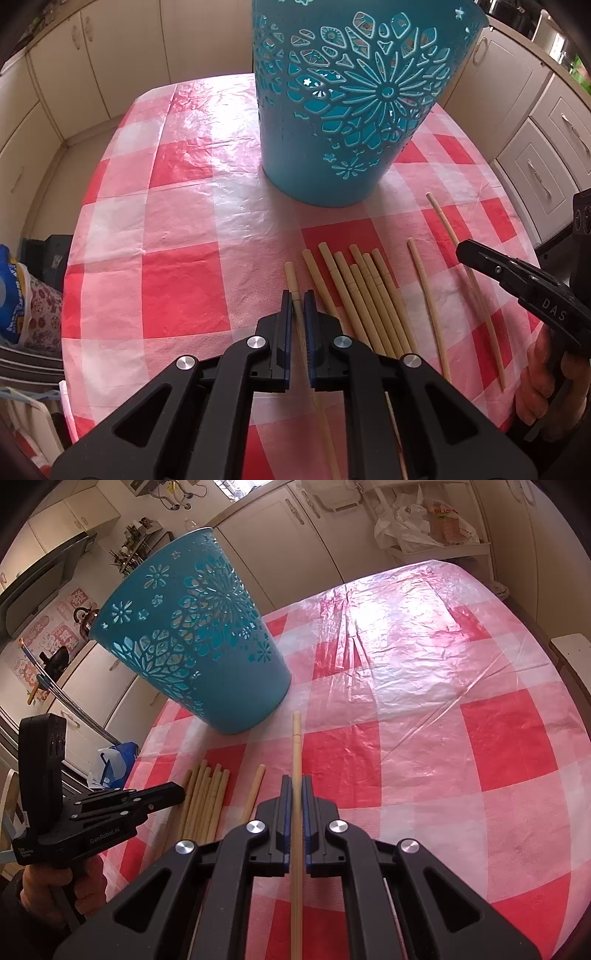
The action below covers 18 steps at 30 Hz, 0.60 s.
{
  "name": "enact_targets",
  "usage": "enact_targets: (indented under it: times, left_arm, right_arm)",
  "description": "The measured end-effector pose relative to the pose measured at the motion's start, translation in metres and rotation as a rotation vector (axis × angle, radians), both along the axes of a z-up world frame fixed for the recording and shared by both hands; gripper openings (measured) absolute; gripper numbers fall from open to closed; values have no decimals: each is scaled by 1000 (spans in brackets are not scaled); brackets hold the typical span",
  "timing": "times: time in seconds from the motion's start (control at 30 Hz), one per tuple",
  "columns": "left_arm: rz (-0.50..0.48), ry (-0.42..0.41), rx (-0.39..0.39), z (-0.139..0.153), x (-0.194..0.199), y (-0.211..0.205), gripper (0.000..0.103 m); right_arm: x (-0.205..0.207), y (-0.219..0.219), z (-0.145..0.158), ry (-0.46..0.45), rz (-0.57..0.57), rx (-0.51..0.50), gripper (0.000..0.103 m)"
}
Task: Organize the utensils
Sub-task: 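Lift the chopstick over the teal bin and open the left gripper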
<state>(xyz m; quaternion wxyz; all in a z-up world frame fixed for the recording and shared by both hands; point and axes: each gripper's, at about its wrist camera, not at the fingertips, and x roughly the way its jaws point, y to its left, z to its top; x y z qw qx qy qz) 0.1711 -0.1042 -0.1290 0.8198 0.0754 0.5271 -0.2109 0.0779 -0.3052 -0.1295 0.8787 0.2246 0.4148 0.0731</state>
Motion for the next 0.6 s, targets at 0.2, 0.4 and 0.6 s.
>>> enact_targets:
  times: [0.2,0.4,0.6]
  left_arm:
    - [9,-20,37,3,-3,-5,5]
    - [55,-164,-119,71,-19,16,5]
    - [73,-429,-385,168,-16,29,5]
  right_arm:
    - [-4,1,-2,-3,2,-11,6]
    - [-5,0,-3,-5,1,-4,6]
    - [-5,-2,-3,-6,-2,0,6]
